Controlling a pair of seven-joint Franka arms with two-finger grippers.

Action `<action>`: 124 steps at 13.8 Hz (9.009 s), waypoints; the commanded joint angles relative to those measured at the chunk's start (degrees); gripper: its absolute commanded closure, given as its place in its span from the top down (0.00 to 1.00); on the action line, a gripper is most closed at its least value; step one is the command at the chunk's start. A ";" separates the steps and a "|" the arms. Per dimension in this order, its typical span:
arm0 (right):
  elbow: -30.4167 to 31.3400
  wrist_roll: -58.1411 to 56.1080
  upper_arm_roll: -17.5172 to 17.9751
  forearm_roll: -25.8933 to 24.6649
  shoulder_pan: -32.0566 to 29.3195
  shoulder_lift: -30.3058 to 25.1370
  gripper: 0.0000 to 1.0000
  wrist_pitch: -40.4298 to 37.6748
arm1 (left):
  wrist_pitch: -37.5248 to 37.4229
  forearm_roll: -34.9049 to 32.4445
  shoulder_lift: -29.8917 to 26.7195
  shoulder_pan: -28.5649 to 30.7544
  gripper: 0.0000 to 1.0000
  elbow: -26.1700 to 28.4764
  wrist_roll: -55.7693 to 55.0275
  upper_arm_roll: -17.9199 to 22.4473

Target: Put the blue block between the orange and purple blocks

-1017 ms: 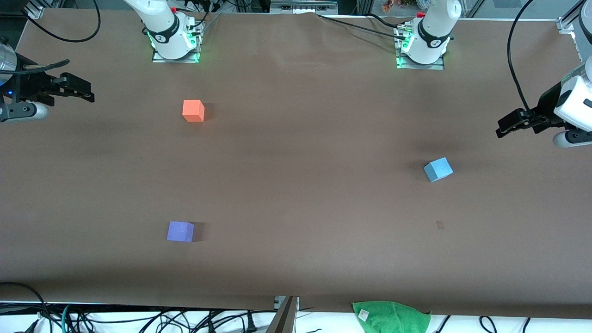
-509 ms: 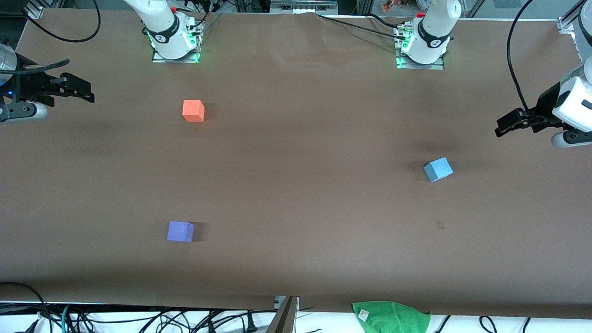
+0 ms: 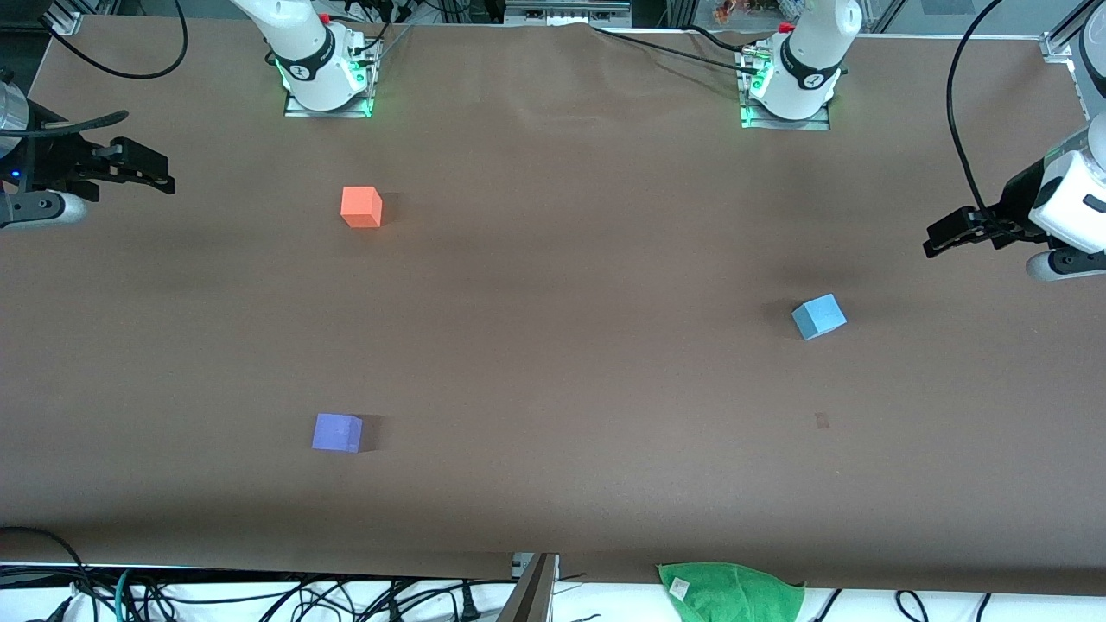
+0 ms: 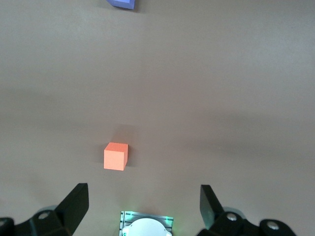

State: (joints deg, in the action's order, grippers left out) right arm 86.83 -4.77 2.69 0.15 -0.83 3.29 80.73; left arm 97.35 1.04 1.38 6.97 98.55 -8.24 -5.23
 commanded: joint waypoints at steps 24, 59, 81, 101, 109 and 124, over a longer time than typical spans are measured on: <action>-1.93 -0.77 0.12 -0.15 -0.49 1.20 1.00 0.48 | 15.11 0.63 6.43 -0.11 1.00 12.61 0.77 -0.48; -1.93 -0.85 0.12 -0.07 -0.49 1.28 1.00 0.48 | 32.81 -9.13 24.02 -3.36 0.60 20.02 -16.27 -0.83; -1.93 -0.94 -0.05 -0.15 -1.11 1.46 1.00 0.92 | 19.81 -3.33 47.47 -47.38 0.50 -24.80 -62.60 -3.65; -1.67 0.98 0.65 0.46 14.34 14.72 1.00 13.20 | 10.40 -3.42 5.67 -5.85 1.00 5.85 -8.15 -0.92; -2.02 16.78 0.65 0.73 30.69 27.55 1.00 33.85 | 6.19 0.54 0.21 2.61 1.00 5.43 2.97 -0.83; -2.02 26.13 0.12 -3.49 45.30 40.48 1.00 54.63 | -0.41 0.63 -1.47 -2.48 1.00 2.18 3.14 4.53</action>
State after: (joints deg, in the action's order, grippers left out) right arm 86.12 20.05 3.53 -1.97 43.37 42.73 135.44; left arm 97.73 0.45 -0.23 5.20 101.16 -6.43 -1.06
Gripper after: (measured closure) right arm 0.000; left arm 0.000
